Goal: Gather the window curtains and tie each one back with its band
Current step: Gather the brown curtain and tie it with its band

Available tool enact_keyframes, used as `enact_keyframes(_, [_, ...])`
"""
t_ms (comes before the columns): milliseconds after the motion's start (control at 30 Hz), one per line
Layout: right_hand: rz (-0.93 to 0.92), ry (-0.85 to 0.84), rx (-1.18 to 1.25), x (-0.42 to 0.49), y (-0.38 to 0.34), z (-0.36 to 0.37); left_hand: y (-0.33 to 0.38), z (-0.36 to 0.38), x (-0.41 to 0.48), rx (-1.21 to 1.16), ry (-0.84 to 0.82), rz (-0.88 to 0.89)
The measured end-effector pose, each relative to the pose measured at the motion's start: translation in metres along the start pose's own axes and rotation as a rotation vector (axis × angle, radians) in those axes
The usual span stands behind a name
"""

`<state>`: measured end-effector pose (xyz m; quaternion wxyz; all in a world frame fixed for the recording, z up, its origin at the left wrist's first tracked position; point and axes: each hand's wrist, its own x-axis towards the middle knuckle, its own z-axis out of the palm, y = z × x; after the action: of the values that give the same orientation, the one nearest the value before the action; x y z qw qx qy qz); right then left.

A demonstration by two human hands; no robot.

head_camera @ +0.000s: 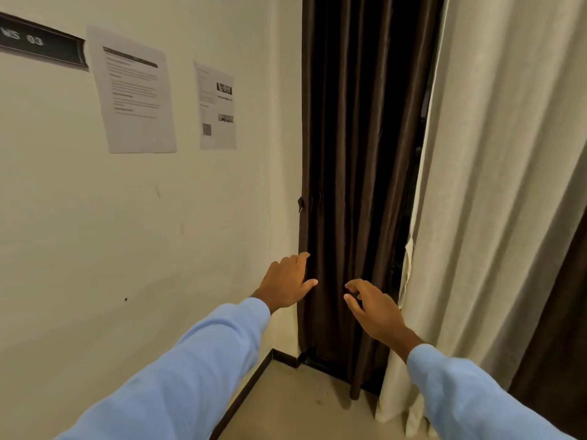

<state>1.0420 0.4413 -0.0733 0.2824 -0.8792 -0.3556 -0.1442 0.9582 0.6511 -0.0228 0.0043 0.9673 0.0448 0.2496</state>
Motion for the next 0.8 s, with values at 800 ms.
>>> enact_keyframes(800, [0.089,0.107,0.113,0.359,0.16,0.154,-0.154,0.228,0.293,-0.099,-0.155,0.201])
